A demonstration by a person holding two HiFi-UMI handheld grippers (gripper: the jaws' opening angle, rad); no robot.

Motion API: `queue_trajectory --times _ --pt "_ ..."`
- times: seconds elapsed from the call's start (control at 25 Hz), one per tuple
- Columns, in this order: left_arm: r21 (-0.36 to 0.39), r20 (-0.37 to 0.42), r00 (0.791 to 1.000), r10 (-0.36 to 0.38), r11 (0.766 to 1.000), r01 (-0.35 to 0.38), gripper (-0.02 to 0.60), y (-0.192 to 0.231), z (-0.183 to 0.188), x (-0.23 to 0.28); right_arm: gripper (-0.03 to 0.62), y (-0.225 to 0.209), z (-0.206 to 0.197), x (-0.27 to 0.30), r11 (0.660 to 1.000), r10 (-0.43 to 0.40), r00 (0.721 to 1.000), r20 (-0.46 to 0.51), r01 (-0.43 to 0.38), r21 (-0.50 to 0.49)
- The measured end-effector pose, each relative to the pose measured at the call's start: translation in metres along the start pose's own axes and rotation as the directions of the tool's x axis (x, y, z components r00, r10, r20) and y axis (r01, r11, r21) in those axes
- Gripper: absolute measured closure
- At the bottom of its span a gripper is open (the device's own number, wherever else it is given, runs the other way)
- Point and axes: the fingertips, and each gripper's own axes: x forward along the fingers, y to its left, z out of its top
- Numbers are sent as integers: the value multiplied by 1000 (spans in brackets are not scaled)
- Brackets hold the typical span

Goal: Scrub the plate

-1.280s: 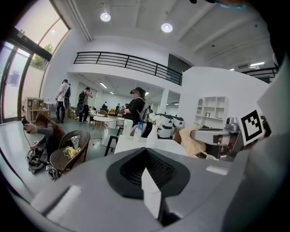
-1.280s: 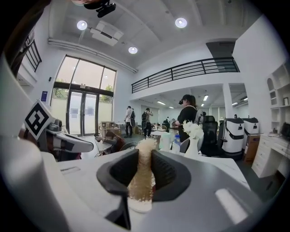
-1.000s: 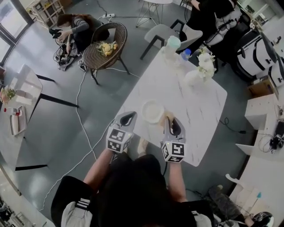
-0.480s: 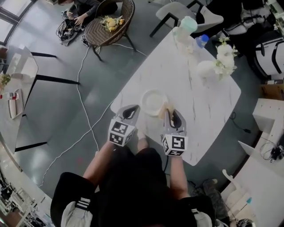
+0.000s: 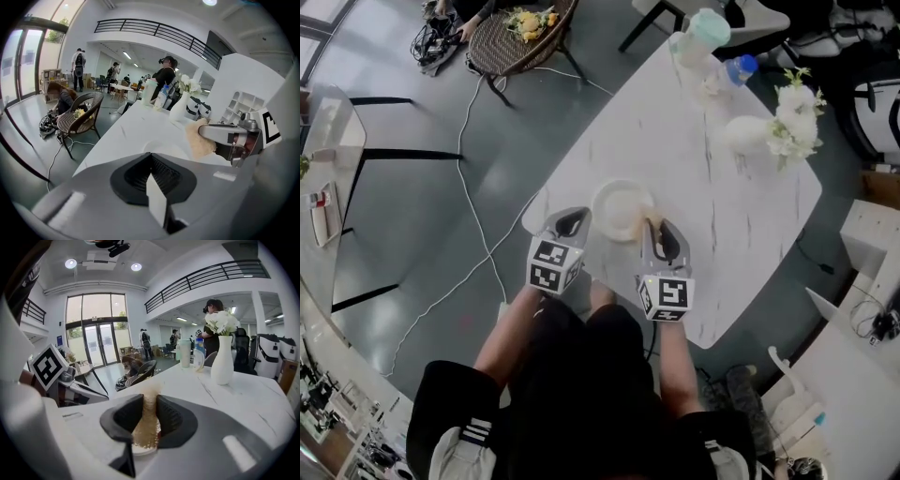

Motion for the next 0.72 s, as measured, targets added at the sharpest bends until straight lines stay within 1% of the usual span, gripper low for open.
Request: queue_trajectory --times 0.12,0.2,0.24,0.28,0.48,0.6,0.72 --pt "-23 -44 999 12 1000 -13 574 5 -10 11 503 -2 -6 10 1000 10 1000 -13 -11 -5" --pt "-39 -68 998 2 999 -5 573 5 -15 18 503 -4 -8 15 1000 13 1000 -19 -13 -4" --pt "-50 -78 997 -7 999 3 527 4 -18 22 503 -4 -9 17 1000 15 1000 -22 -15 -2" --pt "-60 -86 996 -13 998 8 497 4 -20 25 503 -4 -10 18 1000 18 1000 -24 -18 -1" --pt "-88 -117 993 -6 996 -4 436 5 -25 36 503 -6 -16 25 999 32 999 -37 -31 5" --pt "-95 -133 991 -11 996 -1 436 3 -28 42 503 -9 -19 28 999 34 998 -45 -34 10" --pt "-85 -147 989 -8 996 -4 445 3 -33 45 503 -12 -22 30 999 33 998 -50 -33 14"
